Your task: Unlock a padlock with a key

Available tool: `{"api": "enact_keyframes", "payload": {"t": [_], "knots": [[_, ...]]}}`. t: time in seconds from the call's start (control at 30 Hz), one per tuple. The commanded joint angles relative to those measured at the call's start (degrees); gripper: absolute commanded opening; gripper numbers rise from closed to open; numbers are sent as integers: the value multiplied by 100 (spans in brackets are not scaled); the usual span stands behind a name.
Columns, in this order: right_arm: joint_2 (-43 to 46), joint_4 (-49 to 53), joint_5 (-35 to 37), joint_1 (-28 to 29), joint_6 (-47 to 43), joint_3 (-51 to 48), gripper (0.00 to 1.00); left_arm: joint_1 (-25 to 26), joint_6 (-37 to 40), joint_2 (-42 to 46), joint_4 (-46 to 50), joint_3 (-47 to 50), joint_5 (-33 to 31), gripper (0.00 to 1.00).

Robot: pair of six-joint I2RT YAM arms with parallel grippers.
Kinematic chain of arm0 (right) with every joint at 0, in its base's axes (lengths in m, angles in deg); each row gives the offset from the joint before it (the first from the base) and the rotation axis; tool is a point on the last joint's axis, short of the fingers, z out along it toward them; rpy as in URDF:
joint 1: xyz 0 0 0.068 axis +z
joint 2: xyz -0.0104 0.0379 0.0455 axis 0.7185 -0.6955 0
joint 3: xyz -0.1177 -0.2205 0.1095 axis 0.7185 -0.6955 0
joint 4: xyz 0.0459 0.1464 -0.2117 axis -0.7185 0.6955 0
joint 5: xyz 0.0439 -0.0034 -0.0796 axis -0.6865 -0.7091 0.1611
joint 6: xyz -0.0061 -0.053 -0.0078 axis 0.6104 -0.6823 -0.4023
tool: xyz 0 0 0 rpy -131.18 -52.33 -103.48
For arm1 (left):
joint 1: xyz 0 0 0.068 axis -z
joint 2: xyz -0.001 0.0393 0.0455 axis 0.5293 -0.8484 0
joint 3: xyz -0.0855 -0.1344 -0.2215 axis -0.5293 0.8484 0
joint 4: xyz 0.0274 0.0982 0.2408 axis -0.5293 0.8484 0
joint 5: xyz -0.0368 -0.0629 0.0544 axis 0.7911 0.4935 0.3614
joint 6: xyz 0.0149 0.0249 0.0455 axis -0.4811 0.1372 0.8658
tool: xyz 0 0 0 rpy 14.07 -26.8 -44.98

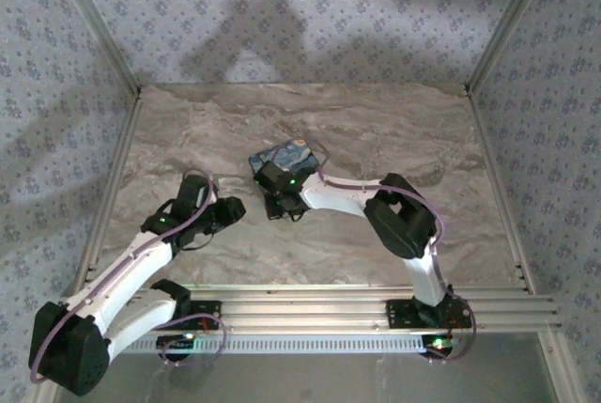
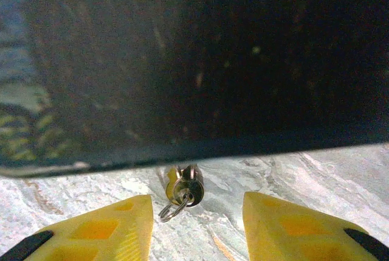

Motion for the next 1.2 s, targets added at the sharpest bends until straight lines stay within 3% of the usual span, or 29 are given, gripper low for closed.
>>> {"api": "enact_keyframes", "payload": {"t": [0.0,0.33,0.67,0.97,1.17], "knots": [[-183,313,63,19,157,231,44,-60,114,90,150,84,-84,43],[-418,436,102,57,92,190,39,-77,145,90,154,81,-62,43],[-87,153,-170,113,-458,-120,1,-76,244,168,217,64,120,44],[1258,-1083,-415,111,-705,-1410,0,-67,74,407,-20,126,399,51],[2066,-1744,-482,64,-438,-2291,0,48,-40,430,-737,143,1076,53]]}}
